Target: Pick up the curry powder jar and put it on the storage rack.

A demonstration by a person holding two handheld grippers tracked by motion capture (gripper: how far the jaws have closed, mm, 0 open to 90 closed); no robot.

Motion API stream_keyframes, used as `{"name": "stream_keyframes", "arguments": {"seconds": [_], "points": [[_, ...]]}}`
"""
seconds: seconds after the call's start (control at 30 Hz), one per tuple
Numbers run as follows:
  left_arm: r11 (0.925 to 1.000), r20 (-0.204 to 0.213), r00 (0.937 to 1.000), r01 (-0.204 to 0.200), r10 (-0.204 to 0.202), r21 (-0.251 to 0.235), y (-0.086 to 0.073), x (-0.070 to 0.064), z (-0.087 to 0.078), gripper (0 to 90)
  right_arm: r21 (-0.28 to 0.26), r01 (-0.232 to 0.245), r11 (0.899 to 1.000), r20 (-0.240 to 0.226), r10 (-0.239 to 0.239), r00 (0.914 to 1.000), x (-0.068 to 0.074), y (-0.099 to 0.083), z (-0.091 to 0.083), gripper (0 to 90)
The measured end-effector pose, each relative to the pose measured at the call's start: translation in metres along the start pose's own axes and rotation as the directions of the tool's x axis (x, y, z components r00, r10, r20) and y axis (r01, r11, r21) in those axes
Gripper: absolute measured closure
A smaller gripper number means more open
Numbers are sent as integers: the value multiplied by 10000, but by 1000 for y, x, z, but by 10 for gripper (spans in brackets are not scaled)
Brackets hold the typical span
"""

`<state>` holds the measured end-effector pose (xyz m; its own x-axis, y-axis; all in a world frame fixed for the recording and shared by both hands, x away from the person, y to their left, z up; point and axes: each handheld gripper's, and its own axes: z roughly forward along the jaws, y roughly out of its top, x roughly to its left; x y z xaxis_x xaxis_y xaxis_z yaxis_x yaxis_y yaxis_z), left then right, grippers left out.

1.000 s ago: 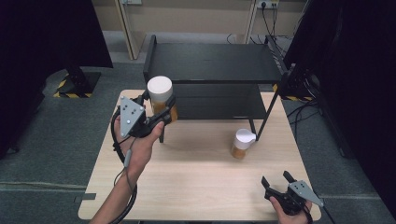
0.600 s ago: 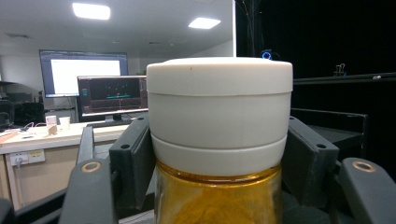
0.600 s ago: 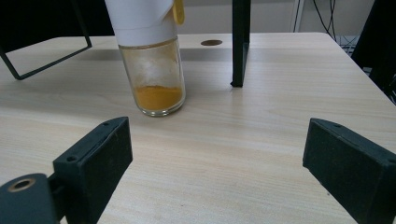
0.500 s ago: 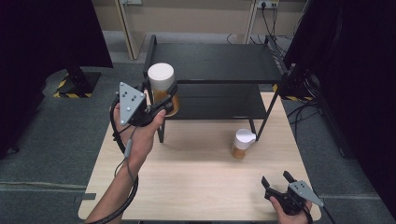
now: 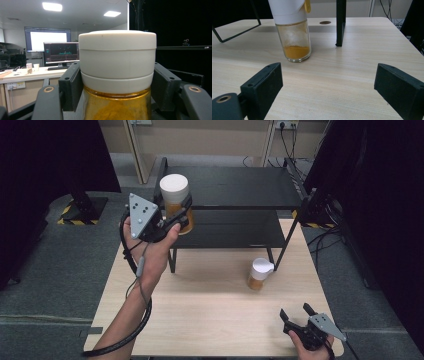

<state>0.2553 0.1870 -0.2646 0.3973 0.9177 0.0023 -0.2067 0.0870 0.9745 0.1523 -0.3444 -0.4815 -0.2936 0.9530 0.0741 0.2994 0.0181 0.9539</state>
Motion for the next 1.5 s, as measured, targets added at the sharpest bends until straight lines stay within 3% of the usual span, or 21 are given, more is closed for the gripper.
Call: {"name": "stream_keyframes", "arguments": {"seconds": [0.7,1.17,1.5], "points": [[9999,-325,9995,58,-54,130,22,2,29,346,-49,-42,10000,-5,42,10000,0,-1,0,83],[9988,-791,9964,-267,300,421,29,1,56,346,-57,-54,10000,-27,54,10000,-1,-1,-1,83],[9973,-998,9944,-287,353,672,31,3,72,346,-71,-83,9999,-44,83,10000,-1,-1,-1,83]]}}
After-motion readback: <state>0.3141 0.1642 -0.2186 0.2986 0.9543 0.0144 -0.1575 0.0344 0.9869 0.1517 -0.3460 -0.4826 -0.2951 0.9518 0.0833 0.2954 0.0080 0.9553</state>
